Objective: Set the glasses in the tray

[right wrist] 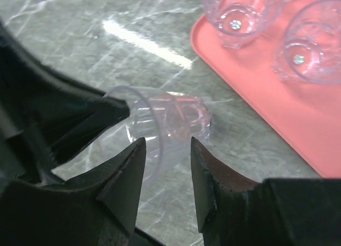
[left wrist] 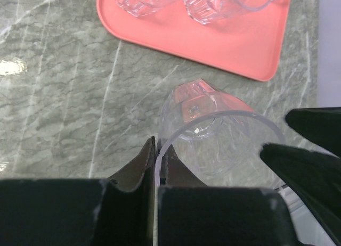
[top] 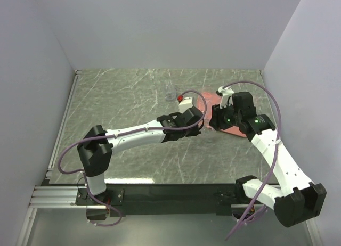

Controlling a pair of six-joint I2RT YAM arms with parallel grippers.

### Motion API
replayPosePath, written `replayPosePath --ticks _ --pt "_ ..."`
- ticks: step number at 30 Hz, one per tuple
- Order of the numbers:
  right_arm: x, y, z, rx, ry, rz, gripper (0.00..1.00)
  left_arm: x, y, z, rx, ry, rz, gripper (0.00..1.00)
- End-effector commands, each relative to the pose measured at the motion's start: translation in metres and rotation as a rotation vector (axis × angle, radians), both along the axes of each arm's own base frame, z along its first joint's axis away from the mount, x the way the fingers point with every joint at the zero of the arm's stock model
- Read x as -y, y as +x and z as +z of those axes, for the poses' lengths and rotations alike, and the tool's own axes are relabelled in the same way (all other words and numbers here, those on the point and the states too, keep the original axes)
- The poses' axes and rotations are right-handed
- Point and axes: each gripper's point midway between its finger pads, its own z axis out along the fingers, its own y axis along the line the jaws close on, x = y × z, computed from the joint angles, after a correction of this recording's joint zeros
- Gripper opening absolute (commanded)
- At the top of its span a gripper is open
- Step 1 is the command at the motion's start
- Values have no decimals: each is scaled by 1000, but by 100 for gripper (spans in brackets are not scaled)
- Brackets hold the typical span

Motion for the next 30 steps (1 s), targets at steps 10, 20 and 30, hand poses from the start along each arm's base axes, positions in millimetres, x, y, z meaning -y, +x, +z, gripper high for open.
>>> replayPosePath --ticks 10,20,30 --pt "19 22 -2 73 -137 -111 23 20 3 49 70 -137 18 5" --pt "20 21 -16 49 -207 -19 0 19 -8 71 131 -229 -63 28" --pt "22 6 -3 52 -68 176 0 10 -26 91 217 -300 -186 59"
